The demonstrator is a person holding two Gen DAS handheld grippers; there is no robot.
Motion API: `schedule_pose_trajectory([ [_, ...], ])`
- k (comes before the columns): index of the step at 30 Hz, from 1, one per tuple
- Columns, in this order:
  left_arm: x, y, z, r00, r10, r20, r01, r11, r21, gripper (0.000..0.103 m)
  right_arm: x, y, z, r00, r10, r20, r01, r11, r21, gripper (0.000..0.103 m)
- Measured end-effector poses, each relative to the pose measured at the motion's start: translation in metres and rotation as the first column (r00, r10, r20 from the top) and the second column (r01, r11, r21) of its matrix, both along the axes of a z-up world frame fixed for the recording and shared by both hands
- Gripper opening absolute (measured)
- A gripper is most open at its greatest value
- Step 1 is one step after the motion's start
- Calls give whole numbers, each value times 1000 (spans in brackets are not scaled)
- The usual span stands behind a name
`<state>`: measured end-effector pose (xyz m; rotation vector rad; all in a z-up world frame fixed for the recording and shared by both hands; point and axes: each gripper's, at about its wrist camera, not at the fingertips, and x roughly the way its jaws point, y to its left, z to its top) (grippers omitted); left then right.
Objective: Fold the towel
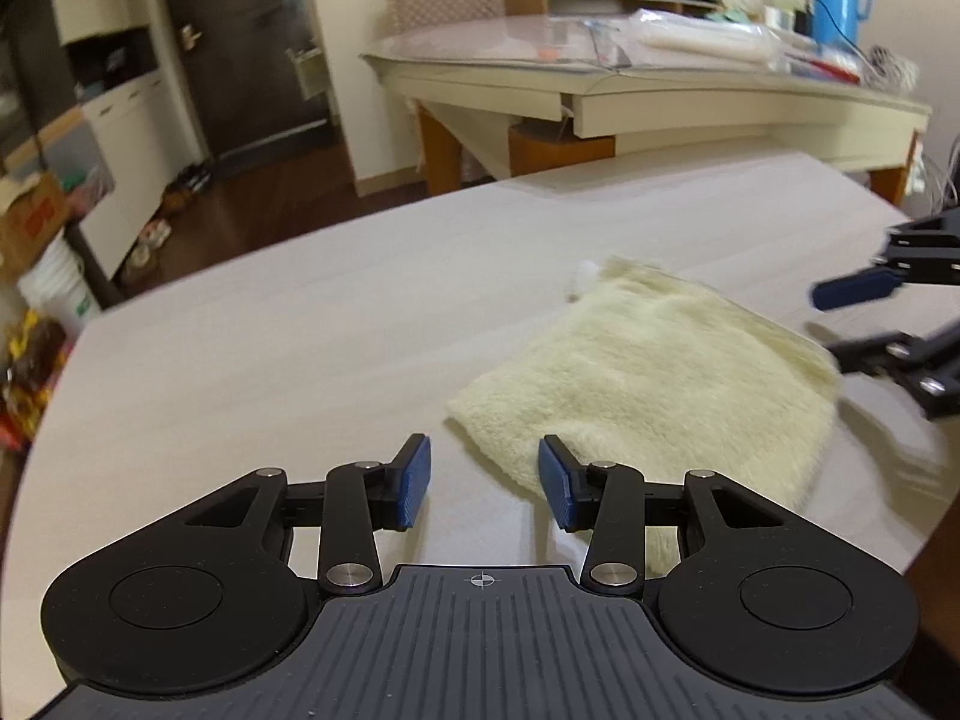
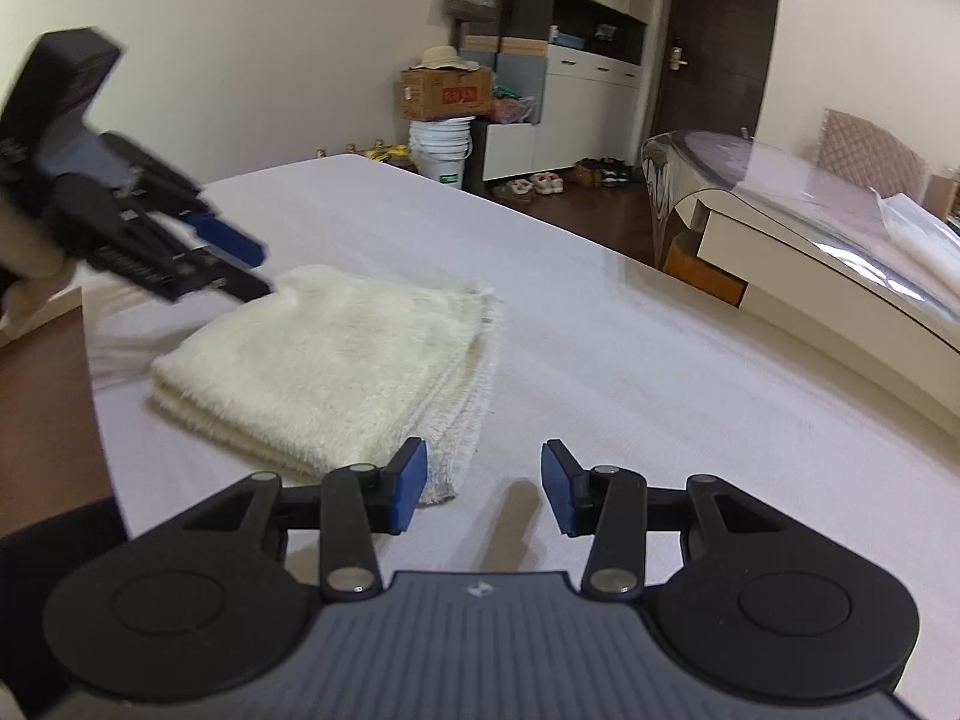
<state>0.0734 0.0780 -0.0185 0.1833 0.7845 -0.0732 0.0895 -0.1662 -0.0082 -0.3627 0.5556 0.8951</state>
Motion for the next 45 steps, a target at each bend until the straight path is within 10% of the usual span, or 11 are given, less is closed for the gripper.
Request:
schedule_pose_trajectory([
  [37,-43,-21,-8,995,88,38,-84,992,-97,55,-46,33,6,996,-65,53,65,998,-12,56],
  [45,-52,-15,-3,988,135,67,-125,982,-140,94,-55,14,17,987,-159,3,159,985,63,65],
])
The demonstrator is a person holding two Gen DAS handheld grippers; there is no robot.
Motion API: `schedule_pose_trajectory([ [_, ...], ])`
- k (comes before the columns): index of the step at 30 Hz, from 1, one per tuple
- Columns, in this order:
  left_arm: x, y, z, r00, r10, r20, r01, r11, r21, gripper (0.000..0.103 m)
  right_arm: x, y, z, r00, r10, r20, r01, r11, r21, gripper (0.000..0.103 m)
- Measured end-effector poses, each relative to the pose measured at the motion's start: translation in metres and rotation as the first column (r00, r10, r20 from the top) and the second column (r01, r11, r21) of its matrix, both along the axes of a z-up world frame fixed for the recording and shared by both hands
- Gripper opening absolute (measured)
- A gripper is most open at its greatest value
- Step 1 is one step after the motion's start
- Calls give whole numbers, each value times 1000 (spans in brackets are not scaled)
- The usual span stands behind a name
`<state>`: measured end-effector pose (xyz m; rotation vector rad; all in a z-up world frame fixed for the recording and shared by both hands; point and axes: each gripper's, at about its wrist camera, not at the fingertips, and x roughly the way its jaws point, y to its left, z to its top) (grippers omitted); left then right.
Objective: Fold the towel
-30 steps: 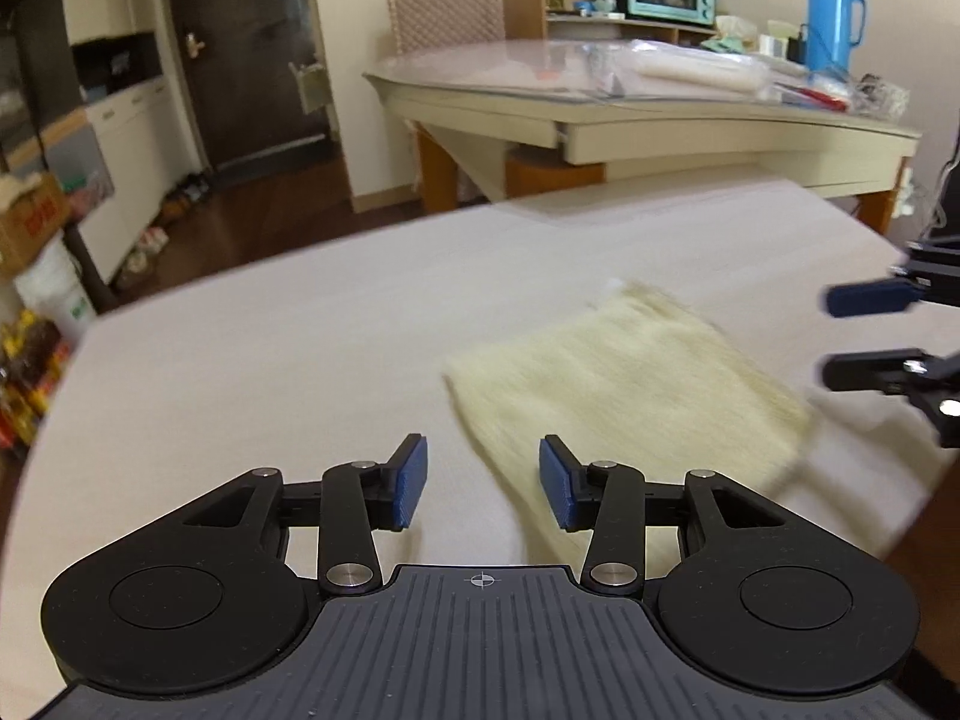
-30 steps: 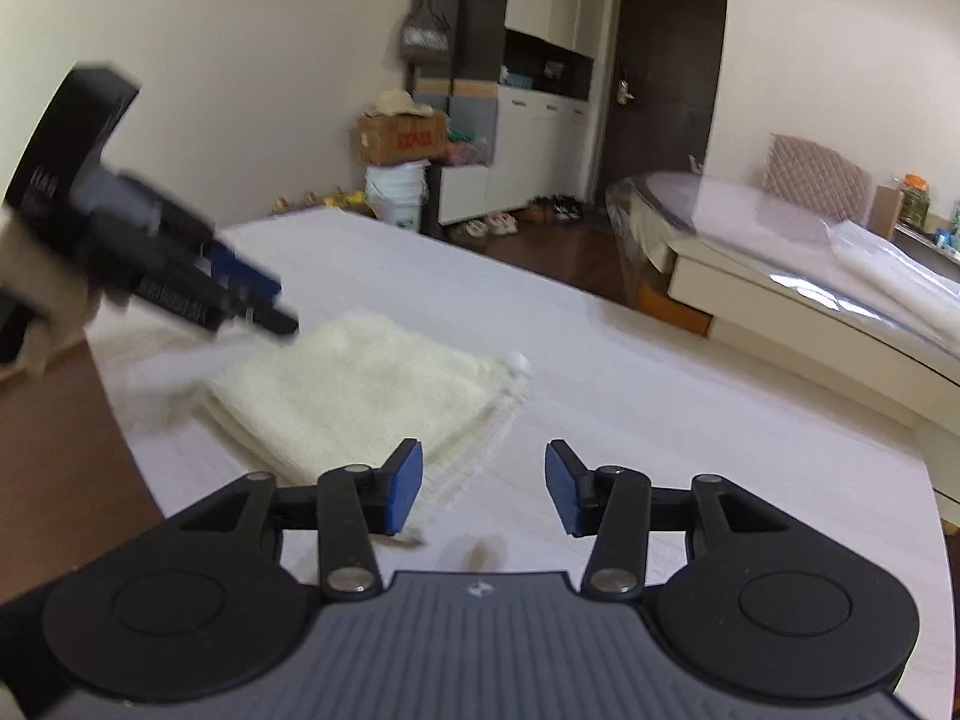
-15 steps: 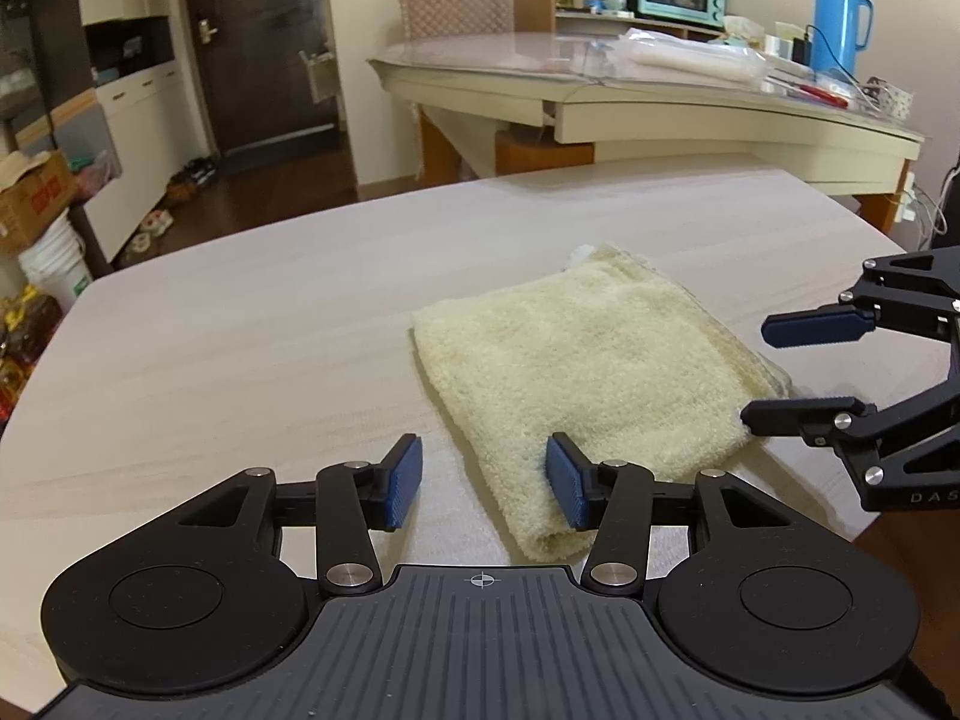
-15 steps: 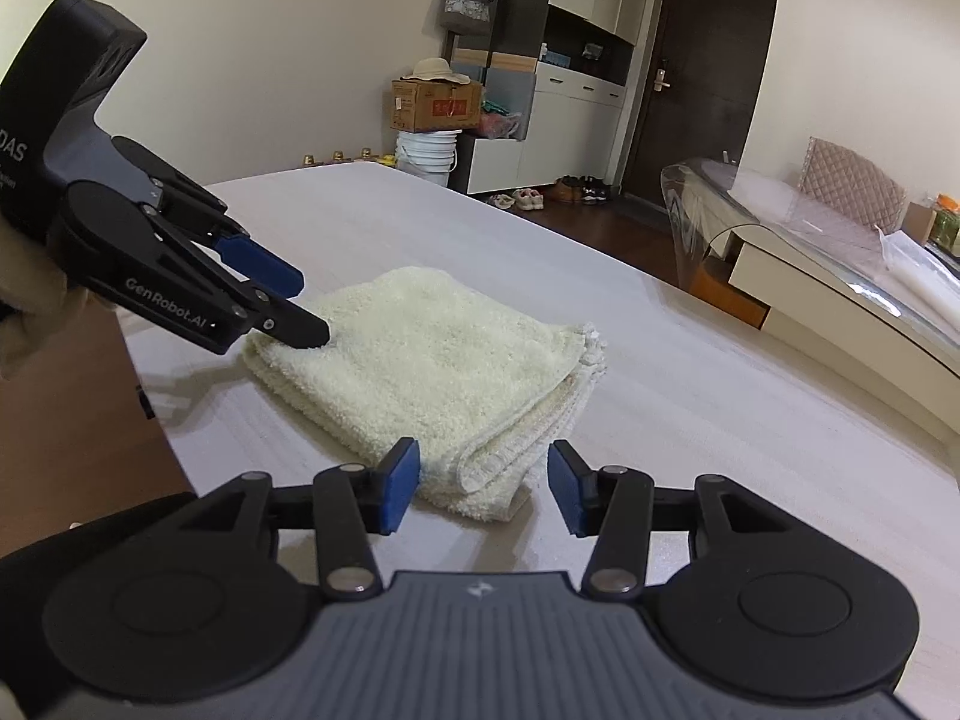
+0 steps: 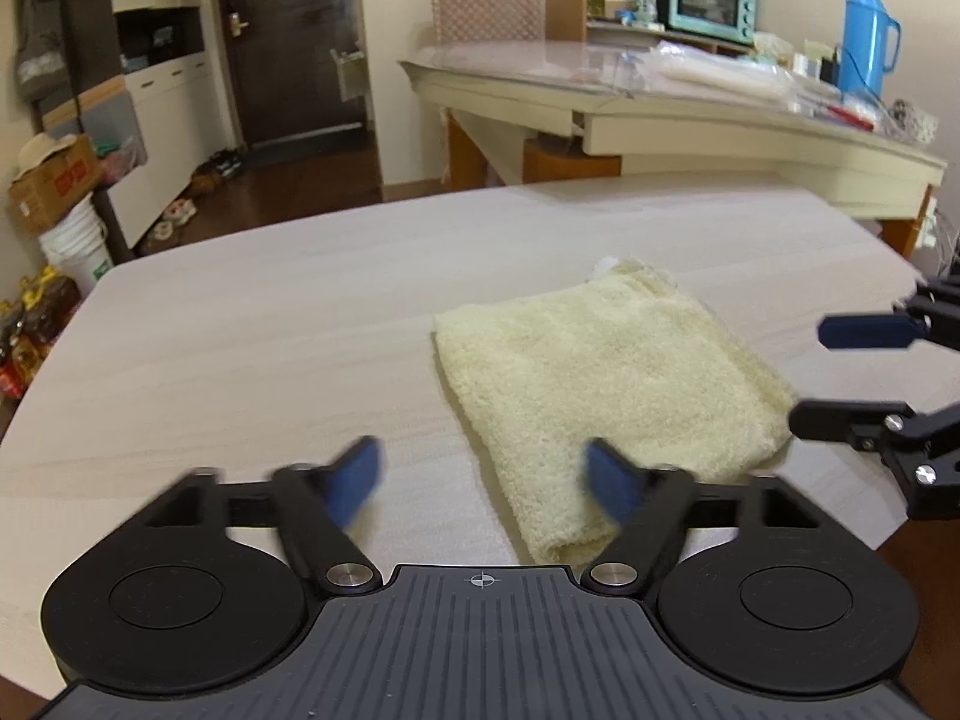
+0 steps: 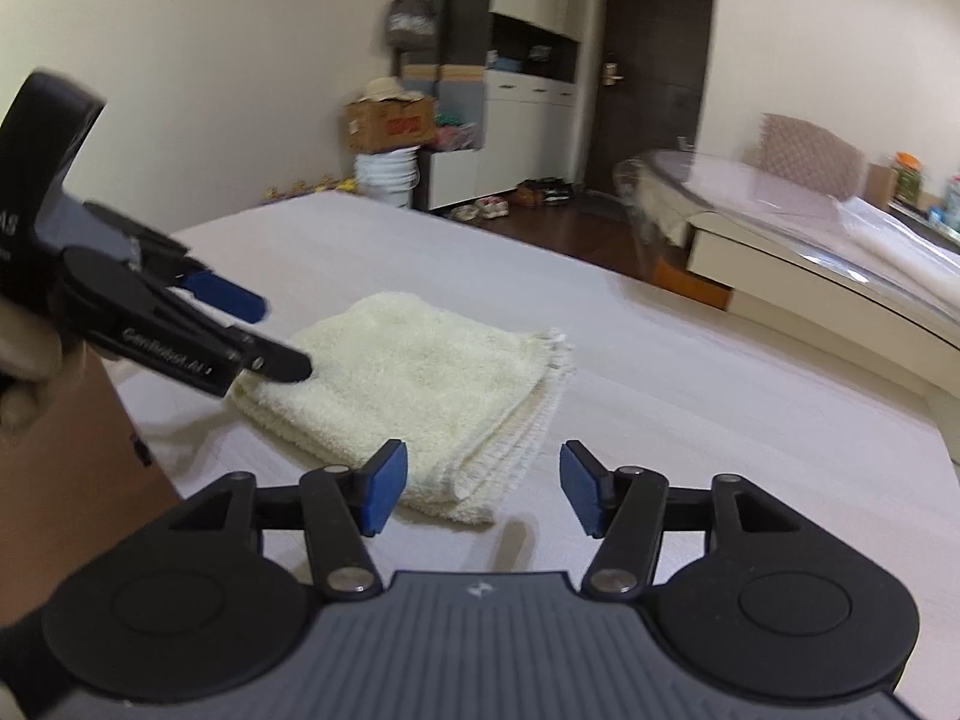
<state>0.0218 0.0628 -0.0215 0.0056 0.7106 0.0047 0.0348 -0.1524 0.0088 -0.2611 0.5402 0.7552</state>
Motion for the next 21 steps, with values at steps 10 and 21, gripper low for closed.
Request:
schedule_pose_trajectory([
  [10,-17,1,11,996,82,36,-80,994,-68,99,-21,-17,13,996,-81,-33,83,995,63,75],
  [21,-42,-2,29,992,116,56,-110,988,-104,103,-49,-23,25,994,-104,-13,105,991,88,82],
])
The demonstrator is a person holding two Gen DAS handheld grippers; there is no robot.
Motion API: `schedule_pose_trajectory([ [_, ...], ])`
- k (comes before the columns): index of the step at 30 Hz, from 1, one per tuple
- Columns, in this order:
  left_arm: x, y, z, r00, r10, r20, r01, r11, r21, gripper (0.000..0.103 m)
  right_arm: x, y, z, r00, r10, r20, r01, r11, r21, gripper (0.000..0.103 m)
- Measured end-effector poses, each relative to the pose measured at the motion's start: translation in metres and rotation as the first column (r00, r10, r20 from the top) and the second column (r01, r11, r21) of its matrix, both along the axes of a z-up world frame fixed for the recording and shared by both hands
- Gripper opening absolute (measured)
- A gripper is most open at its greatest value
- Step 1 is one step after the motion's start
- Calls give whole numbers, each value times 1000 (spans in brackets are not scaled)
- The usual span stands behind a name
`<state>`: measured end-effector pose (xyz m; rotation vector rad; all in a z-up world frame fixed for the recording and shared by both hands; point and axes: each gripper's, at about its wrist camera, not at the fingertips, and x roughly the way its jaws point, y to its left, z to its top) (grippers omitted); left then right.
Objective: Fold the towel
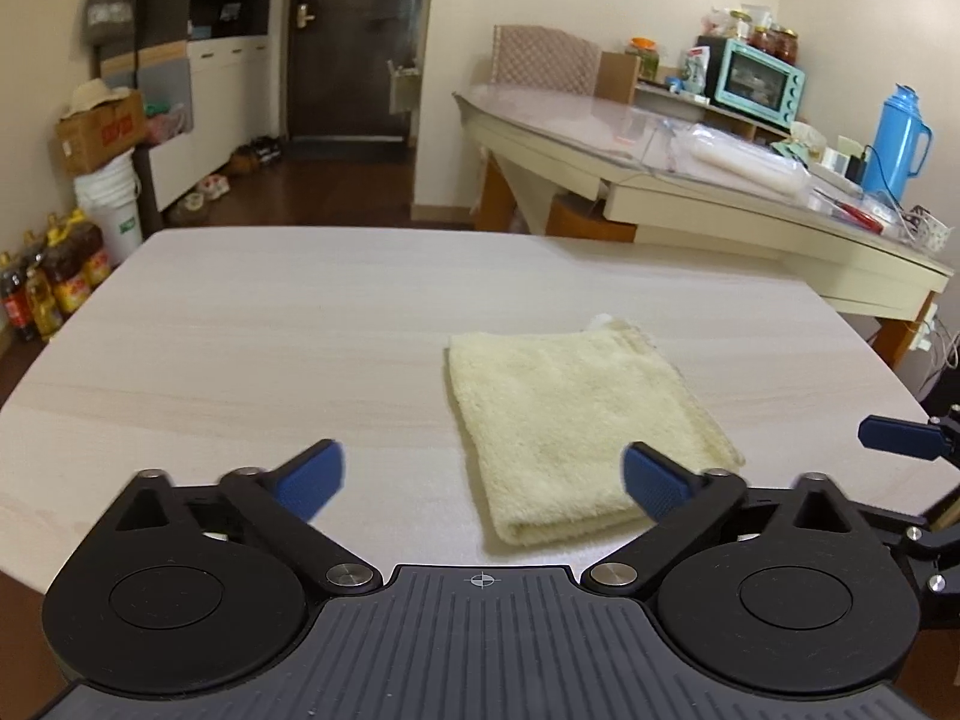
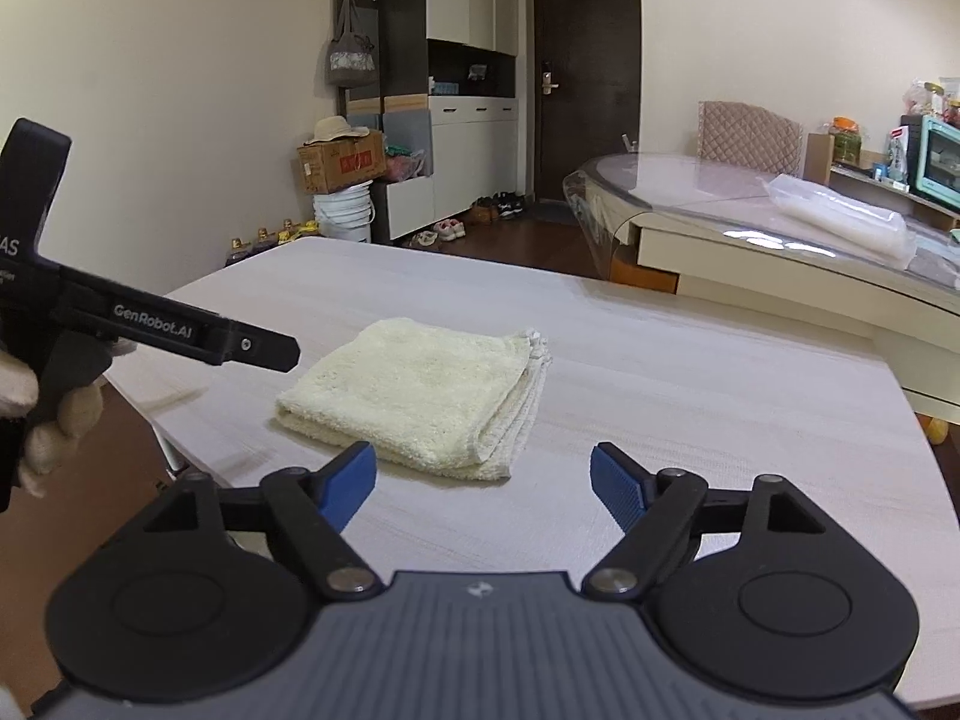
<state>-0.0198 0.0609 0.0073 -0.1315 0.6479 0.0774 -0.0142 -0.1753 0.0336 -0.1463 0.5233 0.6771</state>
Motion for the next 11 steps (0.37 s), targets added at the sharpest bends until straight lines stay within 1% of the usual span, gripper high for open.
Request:
schedule_pose_trajectory([
  [5,-7,-4,2,1000,-18,4,18,999,-27,103,-11,-4,4,1000,-3,12,2,1000,14,85],
  [11,-7,-7,-1,999,1,35,-2,1000,3,103,-10,-5,1,1000,-17,-1,17,1000,18,85],
])
